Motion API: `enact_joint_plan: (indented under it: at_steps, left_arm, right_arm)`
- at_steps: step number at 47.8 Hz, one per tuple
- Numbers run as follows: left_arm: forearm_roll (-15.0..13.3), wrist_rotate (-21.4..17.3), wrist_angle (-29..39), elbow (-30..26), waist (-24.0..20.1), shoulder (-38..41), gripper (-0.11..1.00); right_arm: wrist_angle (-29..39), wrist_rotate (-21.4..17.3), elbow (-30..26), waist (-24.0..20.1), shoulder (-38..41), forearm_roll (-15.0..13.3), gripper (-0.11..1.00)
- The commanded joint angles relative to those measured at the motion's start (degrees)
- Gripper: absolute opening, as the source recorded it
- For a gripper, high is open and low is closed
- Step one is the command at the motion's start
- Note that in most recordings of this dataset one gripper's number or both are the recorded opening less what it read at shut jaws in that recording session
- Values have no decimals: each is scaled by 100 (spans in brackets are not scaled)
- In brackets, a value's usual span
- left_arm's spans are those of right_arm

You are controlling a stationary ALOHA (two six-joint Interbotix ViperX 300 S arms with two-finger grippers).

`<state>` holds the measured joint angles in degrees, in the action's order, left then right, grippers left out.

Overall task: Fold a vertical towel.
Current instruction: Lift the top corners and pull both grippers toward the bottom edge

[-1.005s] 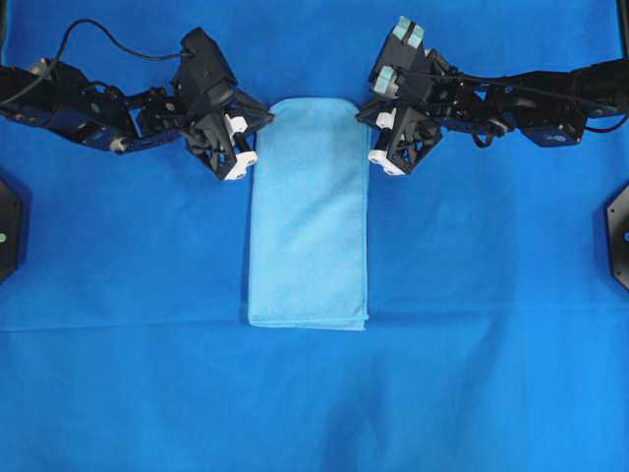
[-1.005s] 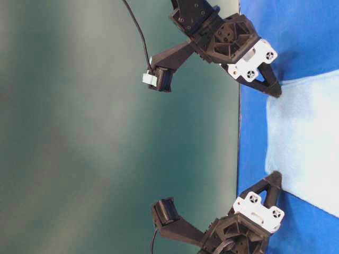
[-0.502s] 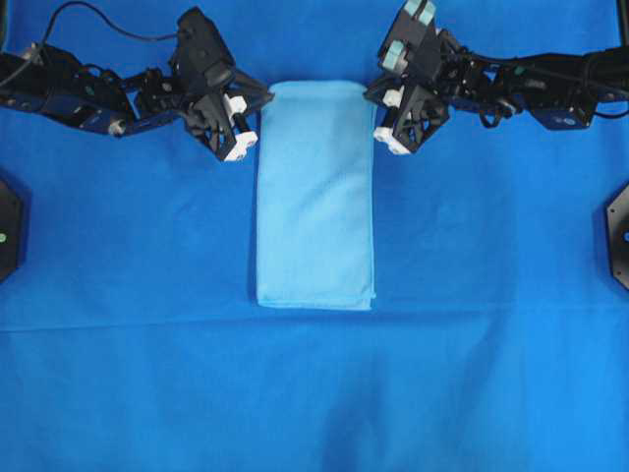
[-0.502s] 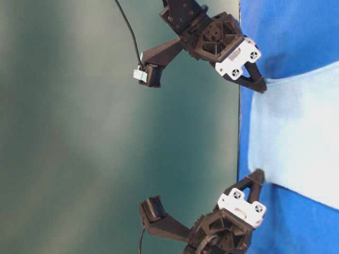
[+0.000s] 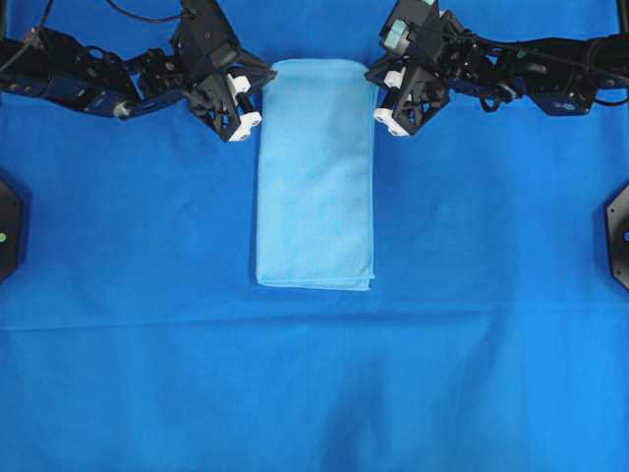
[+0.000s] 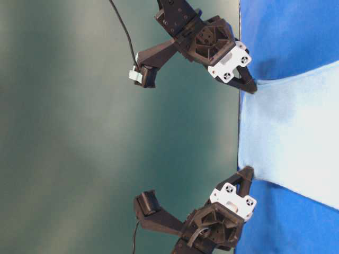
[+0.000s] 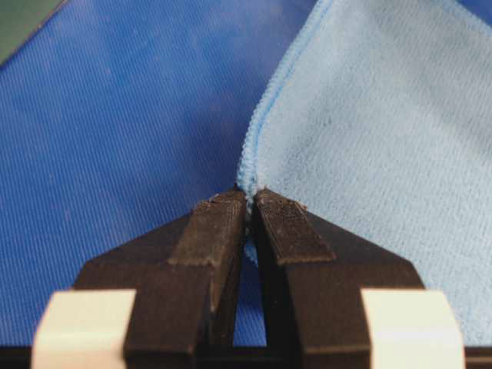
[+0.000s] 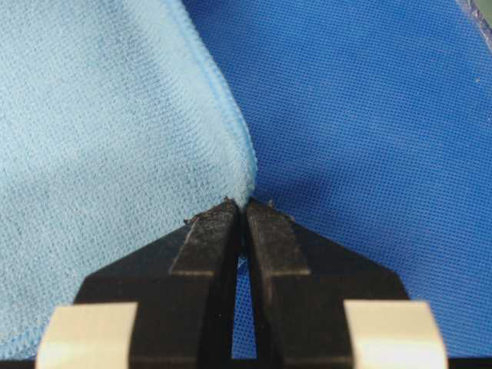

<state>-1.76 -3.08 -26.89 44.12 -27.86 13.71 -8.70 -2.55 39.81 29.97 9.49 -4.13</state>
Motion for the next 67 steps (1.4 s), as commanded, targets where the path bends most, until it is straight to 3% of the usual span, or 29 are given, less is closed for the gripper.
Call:
enact_joint_plan:
  at_steps: [1,15,33,52,67]
  left_arm:
    - [-9,-18,114,-18,18,-378,3]
    - [-18,-53,492,211,237,-1380,3]
    - [-9,-193,756,624,1028,-2083,3]
    - [-9,-62,1099,809,2171,-2065,3]
    - [-18,149,949,765,2848,-1248,3]
  right_arm:
    - [0,9,-88,26,-325,-9,3]
    - [387,-9,-18,-114,-1099,0,3]
    - [870,-62,237,-958,-1951,0,3]
    - [1151,-105,457,-1942,-1960,79,3]
    - [1055,-255,536,-2417,-1406,316,3]
